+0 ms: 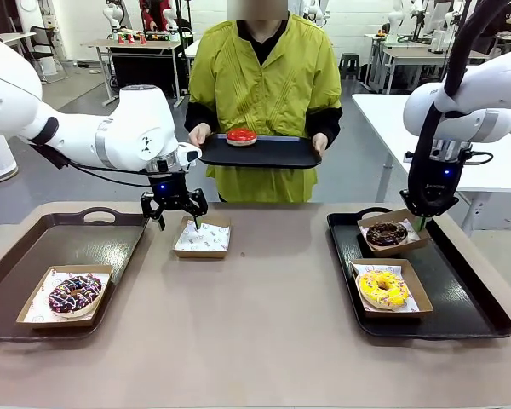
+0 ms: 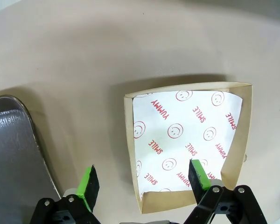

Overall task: Individually package the donuts and arrange them on the tray.
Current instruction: Place the picked Paper togo box on the Handle tray while simultaneously picking up another Paper togo box from the table with the other hand.

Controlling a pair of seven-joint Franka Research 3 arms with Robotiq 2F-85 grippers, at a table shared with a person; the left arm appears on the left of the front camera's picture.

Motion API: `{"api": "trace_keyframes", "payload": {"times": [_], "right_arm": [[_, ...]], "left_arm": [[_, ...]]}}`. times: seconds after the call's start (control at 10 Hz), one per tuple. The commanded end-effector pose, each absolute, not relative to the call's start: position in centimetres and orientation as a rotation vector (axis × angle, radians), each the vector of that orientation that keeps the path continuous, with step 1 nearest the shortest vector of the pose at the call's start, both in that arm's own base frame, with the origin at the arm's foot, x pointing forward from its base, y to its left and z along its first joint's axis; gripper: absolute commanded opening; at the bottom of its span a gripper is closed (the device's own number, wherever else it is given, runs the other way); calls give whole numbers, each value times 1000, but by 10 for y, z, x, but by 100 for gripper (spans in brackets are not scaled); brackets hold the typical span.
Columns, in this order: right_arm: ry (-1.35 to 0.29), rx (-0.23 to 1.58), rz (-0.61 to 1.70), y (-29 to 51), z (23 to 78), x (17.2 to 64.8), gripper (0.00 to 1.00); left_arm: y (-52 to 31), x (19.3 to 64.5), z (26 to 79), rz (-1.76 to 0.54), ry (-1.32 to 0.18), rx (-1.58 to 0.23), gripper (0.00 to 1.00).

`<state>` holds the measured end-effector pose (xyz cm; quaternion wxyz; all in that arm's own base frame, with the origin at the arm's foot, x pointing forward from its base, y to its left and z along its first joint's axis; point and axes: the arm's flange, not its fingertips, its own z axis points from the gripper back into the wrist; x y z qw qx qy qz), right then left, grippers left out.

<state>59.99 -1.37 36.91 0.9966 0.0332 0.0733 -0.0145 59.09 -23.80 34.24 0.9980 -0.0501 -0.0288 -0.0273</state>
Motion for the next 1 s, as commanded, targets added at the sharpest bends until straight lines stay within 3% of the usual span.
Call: {"api": "trace_keyframes", "payload": {"times": [0.0,0.3,0.4,0.5,0.6,0.8,0.9], "right_arm": [[133,102,-20,-18,363,598,1],[131,105,-16,-19,362,598,1],[138,111,-12,-20,362,598,54],[143,118,-10,-19,362,598,61],[145,120,-12,-19,363,597,100],[146,125,-23,-19,364,597,100],[145,125,-26,-19,364,597,85]], "left_arm": [[-244,601,339,-24,-43,-47,100],[-243,606,332,-20,-35,-23,100],[-243,606,331,-29,-40,-27,41],[-242,606,332,-28,-37,-28,40],[-242,605,335,-31,-39,-31,0],[-240,604,337,-32,-39,-36,0],[-240,604,338,-34,-38,-37,14]]}}
